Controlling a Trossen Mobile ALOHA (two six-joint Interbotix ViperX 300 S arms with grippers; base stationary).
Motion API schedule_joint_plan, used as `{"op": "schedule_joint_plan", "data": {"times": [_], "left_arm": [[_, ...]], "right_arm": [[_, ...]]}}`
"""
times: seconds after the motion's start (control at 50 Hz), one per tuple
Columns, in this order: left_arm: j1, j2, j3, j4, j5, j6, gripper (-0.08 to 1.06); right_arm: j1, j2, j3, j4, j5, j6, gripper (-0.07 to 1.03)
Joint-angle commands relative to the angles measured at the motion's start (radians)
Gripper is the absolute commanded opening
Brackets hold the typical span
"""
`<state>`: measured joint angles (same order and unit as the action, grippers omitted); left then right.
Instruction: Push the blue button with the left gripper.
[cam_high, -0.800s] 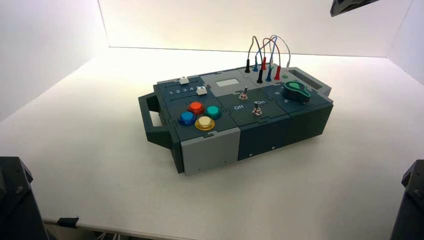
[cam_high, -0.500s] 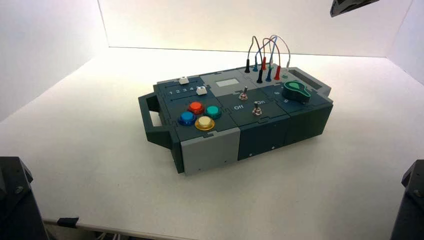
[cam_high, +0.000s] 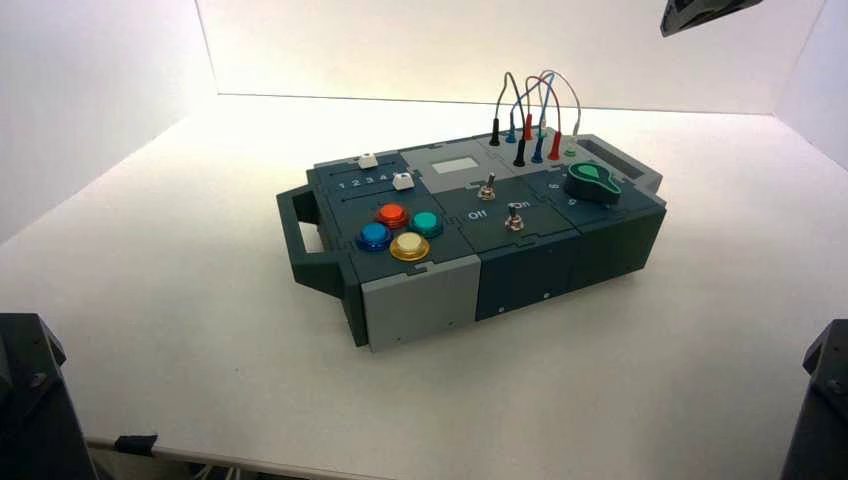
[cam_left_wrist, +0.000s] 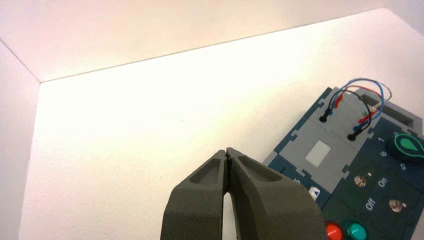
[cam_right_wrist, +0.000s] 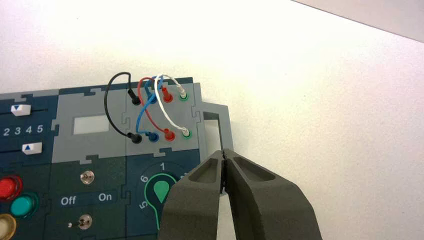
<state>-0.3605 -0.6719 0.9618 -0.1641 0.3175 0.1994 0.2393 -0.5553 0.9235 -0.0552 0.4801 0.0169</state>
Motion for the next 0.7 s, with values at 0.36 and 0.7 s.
{"op": "schedule_joint_plan", "data": {"times": [0.36,0.7], "left_arm": [[-0.219,0.069,-0.026,-0.021,0.181,-0.009,-0.03],[-0.365,0.238,-0.048,-0.031,0.242,-0.012,-0.03]], "right_arm": [[-0.002,0.046,-0.017,0.002,-0.009,0.002,-0.02],[-0.002,0.058,-0.026,0.005,0.000,0.003,-0.02]]}}
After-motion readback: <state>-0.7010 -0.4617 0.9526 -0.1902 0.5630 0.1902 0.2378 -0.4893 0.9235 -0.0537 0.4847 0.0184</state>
